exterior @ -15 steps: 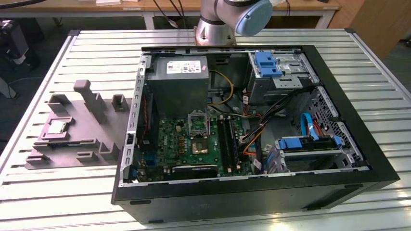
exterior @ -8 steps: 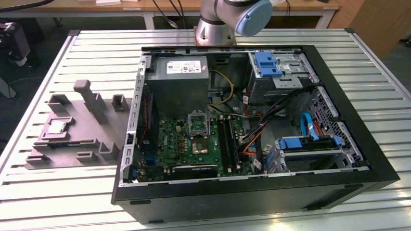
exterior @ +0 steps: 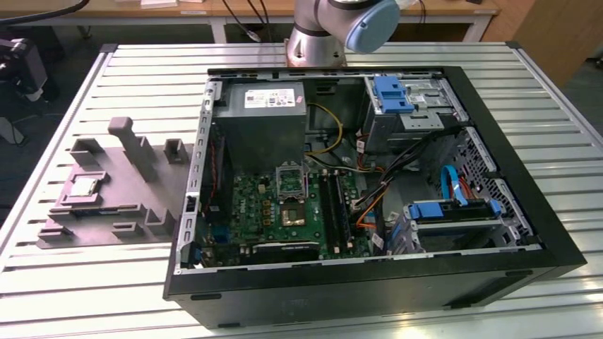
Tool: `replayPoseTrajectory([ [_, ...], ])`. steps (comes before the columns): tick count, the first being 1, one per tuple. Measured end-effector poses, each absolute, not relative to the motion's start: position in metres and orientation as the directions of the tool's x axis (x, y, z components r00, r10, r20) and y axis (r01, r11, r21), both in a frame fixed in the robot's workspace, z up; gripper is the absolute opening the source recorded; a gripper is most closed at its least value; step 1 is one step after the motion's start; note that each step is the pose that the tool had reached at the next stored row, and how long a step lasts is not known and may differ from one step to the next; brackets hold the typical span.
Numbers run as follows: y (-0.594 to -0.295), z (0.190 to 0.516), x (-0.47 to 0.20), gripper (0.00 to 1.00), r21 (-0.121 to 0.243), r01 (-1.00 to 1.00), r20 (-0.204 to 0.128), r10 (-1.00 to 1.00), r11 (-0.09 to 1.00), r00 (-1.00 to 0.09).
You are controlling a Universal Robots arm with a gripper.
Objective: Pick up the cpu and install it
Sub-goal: 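Pick up the cpu and move it towards the insertion slot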
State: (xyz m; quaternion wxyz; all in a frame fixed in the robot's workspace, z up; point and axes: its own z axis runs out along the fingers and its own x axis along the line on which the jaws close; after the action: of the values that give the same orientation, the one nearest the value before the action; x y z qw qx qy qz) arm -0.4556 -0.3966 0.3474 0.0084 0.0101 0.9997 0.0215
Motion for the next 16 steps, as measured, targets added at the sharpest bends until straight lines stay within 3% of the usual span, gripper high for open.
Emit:
replayPoseTrajectory([
  [16, -0.397, 0.336, -0.456, 0.53, 0.043, 0.017, -0.017, 0.018, 0.999, -1.0],
])
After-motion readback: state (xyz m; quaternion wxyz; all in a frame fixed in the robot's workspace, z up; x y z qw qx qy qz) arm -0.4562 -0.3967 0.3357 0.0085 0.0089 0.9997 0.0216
